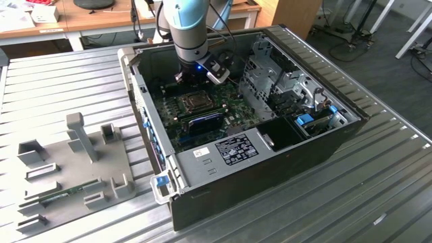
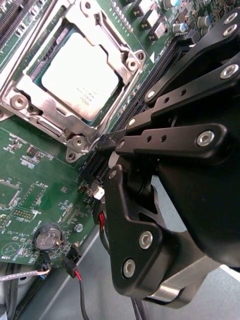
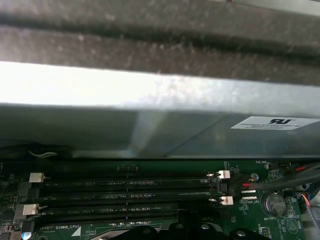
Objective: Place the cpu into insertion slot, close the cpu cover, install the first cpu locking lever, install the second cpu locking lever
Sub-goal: 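Install the first cpu locking lever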
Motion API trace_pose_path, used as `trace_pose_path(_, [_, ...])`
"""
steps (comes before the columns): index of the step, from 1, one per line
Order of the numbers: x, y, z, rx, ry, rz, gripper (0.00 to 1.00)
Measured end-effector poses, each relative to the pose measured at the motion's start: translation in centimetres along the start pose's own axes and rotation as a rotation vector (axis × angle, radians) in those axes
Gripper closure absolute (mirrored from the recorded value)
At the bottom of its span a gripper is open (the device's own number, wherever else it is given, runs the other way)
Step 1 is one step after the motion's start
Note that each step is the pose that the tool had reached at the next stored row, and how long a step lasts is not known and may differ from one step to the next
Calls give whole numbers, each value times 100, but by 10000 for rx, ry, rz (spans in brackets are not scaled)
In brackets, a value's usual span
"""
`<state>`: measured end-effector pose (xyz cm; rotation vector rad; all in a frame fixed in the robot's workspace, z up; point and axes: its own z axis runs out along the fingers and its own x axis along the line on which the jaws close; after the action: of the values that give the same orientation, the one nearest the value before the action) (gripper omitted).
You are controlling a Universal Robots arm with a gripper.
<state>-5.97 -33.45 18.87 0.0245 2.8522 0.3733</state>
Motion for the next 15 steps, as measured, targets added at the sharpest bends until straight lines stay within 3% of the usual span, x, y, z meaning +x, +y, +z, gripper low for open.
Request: trace_pose_path(15, [4, -9, -1, -1, -33, -11, 89])
